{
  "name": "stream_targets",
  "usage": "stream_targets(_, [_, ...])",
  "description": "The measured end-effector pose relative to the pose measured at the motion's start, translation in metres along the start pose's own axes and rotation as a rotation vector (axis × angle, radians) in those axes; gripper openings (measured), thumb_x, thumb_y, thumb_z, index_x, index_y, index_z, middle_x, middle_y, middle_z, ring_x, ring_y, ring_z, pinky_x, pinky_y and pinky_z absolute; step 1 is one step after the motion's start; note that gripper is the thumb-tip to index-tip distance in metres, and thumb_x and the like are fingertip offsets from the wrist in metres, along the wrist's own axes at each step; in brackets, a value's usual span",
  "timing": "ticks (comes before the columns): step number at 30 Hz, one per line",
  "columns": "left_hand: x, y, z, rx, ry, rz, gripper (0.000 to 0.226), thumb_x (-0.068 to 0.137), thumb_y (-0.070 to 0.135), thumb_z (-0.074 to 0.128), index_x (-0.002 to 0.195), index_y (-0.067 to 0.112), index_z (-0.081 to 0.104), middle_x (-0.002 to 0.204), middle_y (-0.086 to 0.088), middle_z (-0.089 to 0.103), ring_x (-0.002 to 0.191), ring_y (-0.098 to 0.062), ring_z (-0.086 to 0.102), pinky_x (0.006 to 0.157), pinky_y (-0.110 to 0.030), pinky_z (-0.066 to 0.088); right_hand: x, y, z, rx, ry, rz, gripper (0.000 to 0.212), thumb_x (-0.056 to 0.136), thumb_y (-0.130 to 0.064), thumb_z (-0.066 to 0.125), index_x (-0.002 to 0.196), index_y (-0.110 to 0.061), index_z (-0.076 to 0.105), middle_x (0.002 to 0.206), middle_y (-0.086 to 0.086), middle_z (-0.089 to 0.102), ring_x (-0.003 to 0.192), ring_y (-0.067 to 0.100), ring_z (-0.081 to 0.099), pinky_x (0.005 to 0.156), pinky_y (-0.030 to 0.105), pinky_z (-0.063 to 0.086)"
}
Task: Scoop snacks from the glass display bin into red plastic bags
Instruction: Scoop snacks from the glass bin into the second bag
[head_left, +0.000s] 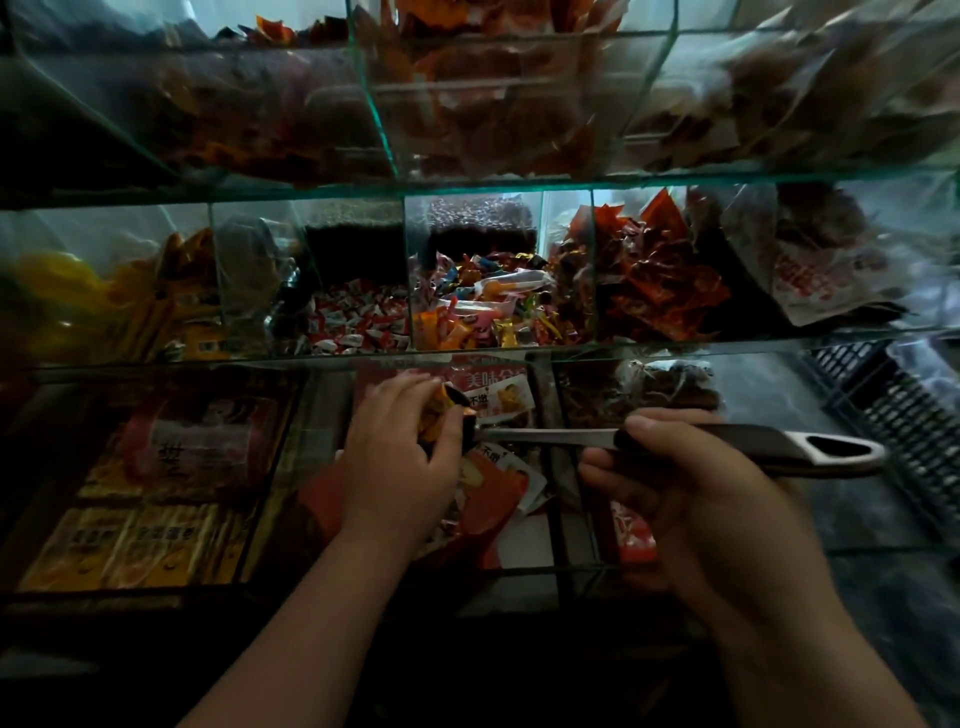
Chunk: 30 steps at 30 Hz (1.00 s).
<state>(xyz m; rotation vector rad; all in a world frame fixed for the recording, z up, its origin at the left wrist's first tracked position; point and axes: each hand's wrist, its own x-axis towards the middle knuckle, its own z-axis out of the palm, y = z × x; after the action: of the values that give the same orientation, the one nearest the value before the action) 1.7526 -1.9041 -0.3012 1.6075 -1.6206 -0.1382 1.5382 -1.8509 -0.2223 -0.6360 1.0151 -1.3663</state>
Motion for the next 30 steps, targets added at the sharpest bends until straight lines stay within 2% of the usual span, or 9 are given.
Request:
stream_targets(4, [0.047,0.018,0.014,-0.016,0.002,0.043,0.05,0.095,0.05,0.052,0.131,0.017,0.061,0.131,0.001,0.059,0.124,-0.016,0.049,0.107,-0.043,0.044,0.01,-0.015,0.01,0.105,0.078,-0.074,0.014,0.093,-0.002,0.06,0.082,-0.006,0.067,0.069,0.005,0.072,0.069,0.023,0.076,0.06,0.027,0.061])
stream_targets(8, [0.084,0.03,0.033,-0.048,-0.193,0.02,0.065,0.1,0.053,0.053,0.155,0.022,0.037,0.159,-0.002,0.037,0.148,-0.023,0.027,0.122,-0.042,0.022,0.026,-0.023,0.021,0.166,0.151,-0.12,0.015,0.097,-0.004,0.059,0.083,-0.009,0.064,0.061,-0.001,0.073,0.065,0.014,0.076,0.058,0.022,0.06])
stream_targets(11, [0.098,0.028,0.039,-0.165,-0.264,-0.076,0.07,0.101,0.054,0.05,0.16,0.023,0.026,0.162,-0.005,0.03,0.149,-0.027,0.023,0.124,-0.043,0.017,0.042,-0.02,0.031,0.144,0.205,-0.195,0.01,0.096,-0.005,0.063,0.088,-0.009,0.065,0.063,-0.001,0.075,0.07,0.015,0.078,0.061,0.021,0.06])
stream_targets(13, [0.096,0.022,0.037,-0.208,-0.271,-0.149,0.073,0.102,0.054,0.049,0.162,0.025,0.019,0.166,-0.001,0.022,0.153,-0.021,0.017,0.121,-0.034,0.012,0.052,-0.012,0.033,0.027,0.221,-0.285,0.006,0.093,-0.008,0.069,0.089,-0.013,0.069,0.075,0.0,0.078,0.081,0.019,0.079,0.068,0.024,0.061])
stream_targets(16, [0.086,0.013,0.032,-0.212,-0.304,-0.201,0.077,0.099,0.046,0.059,0.162,0.029,0.017,0.167,0.002,0.02,0.153,-0.02,0.019,0.124,-0.043,0.02,0.064,0.0,0.03,-0.327,0.17,-0.443,0.009,0.089,-0.016,0.075,0.087,-0.025,0.073,0.09,-0.001,0.078,0.086,0.017,0.078,0.076,0.032,0.063])
stream_targets(21, [0.076,0.008,0.024,-0.166,-0.335,-0.192,0.081,0.097,0.042,0.064,0.162,0.03,0.016,0.169,0.005,0.017,0.154,-0.017,0.017,0.116,-0.031,0.017,0.072,0.007,0.019,-0.92,-0.086,-0.843,0.005,0.092,-0.019,0.07,0.097,-0.019,0.069,0.088,-0.012,0.07,0.082,0.002,0.068,0.068,0.017,0.054])
stream_targets(25, [0.074,0.006,0.019,-0.168,-0.344,-0.182,0.082,0.096,0.042,0.065,0.162,0.03,0.018,0.167,0.004,0.023,0.152,-0.019,0.024,0.122,-0.047,0.028,0.067,0.007,0.014,-1.095,-0.236,-1.053,0.019,0.088,-0.015,0.062,0.105,-0.009,0.067,0.105,0.002,0.066,0.095,0.014,0.065,0.081,0.03,0.053])
stream_targets(28, [0.07,0.006,0.017,-0.207,-0.341,-0.194,0.081,0.096,0.042,0.066,0.162,0.035,0.018,0.167,0.006,0.023,0.152,-0.019,0.026,0.121,-0.048,0.031,0.057,0.007,0.009,-1.06,-0.195,-1.057,0.012,0.092,-0.01,0.067,0.104,-0.011,0.068,0.108,-0.003,0.065,0.1,0.007,0.065,0.086,0.023,0.053])
stream_targets(30, [0.067,0.007,0.015,-0.274,-0.34,-0.212,0.081,0.096,0.043,0.066,0.16,0.043,0.017,0.167,0.011,0.02,0.15,-0.02,0.03,0.118,-0.048,0.037,0.068,0.005,0.01,-1.014,-0.191,-0.738,0.006,0.095,-0.006,0.068,0.094,-0.013,0.069,0.099,-0.002,0.067,0.093,0.004,0.065,0.093,0.024,0.054])
